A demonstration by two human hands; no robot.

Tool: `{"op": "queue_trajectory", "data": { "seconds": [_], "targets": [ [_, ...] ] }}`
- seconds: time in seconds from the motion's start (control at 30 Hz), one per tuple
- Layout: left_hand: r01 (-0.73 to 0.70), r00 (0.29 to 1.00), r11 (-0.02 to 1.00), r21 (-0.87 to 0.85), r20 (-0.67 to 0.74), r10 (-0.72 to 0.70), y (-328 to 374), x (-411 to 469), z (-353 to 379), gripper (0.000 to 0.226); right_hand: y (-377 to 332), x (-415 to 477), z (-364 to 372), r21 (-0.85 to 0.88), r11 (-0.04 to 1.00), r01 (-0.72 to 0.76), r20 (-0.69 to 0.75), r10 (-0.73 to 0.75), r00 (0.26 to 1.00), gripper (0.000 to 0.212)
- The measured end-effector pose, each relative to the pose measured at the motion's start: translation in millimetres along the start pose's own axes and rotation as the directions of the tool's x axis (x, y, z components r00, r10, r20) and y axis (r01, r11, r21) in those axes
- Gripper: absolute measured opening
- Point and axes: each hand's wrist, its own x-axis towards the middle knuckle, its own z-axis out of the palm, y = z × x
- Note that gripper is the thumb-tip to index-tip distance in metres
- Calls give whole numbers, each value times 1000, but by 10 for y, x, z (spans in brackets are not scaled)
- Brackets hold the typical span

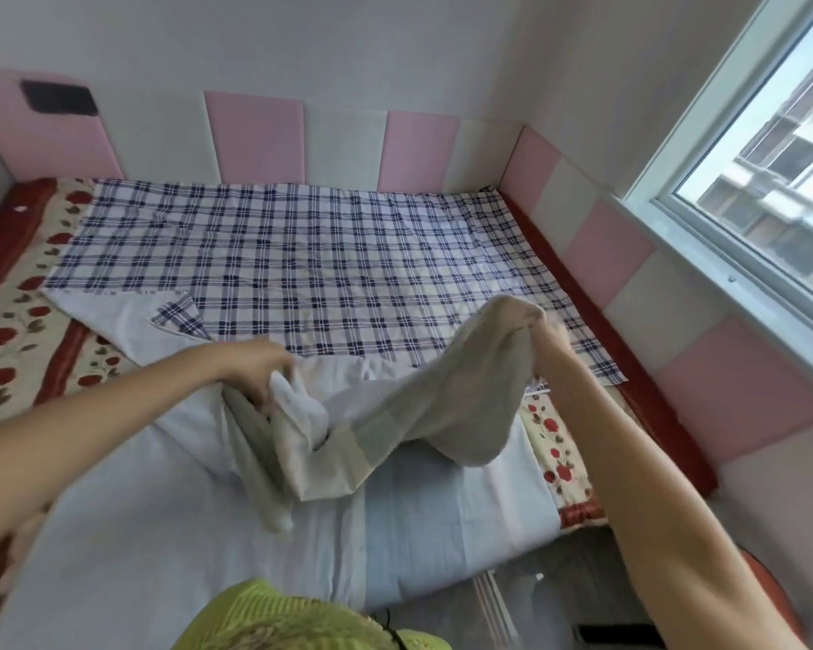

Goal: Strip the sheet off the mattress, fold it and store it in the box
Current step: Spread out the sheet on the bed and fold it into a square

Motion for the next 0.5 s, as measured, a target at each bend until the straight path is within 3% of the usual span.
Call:
{"op": "queue_trajectory", "data": {
  "seconds": [0.03, 0.07, 0.1, 0.13, 0.17, 0.2, 0.3, 0.33, 0.4, 0.47, 0.5],
  "targets": [
    [61, 996, 997, 49, -60, -58, -36, -13, -99, 21, -14, 41, 4, 33, 999, -42, -5, 42, 999, 26],
    [108, 962, 993, -51, -245, -117, -85, -40, -203, 16, -47, 81, 2, 92, 995, -26, -60, 32, 998, 26],
    [131, 845, 973, -189, -492, -210, -162, -68, -363, 18, -114, 96, -11, 217, 975, 43, -180, -3, 984, 26],
    [91, 625, 940, -328, -716, -310, -204, -123, -484, 20, -140, 114, -70, 305, 942, 141, -326, -36, 945, 28],
    [57, 438, 910, -410, -809, -392, -240, -181, -500, 22, -154, 120, -104, 316, 918, 241, -433, -87, 897, 31],
    [63, 397, 904, -424, -820, -412, -237, -219, -485, 21, -147, 88, -108, 288, 913, 290, -455, -136, 880, 32],
    [153, 656, 921, -358, -660, -366, -248, -74, -50, 16, -11, -130, 44, 207, 928, 310, -167, -279, 946, 34],
    [152, 691, 921, -358, -628, -358, -301, -18, 86, 19, 74, -185, 78, 219, 934, 283, -68, -274, 959, 31],
    [130, 681, 921, -367, -642, -352, -447, -7, 286, 21, 300, -194, 80, 81, 966, 245, 50, -249, 967, 24],
    [117, 695, 910, -397, -622, -361, -618, -77, 476, 20, 636, -173, 65, -274, 927, 256, 171, -215, 961, 16],
    [136, 716, 910, -392, -596, -364, -674, -119, 550, 21, 760, -178, 57, -454, 854, 255, 221, -169, 960, 23]
  ]
}}
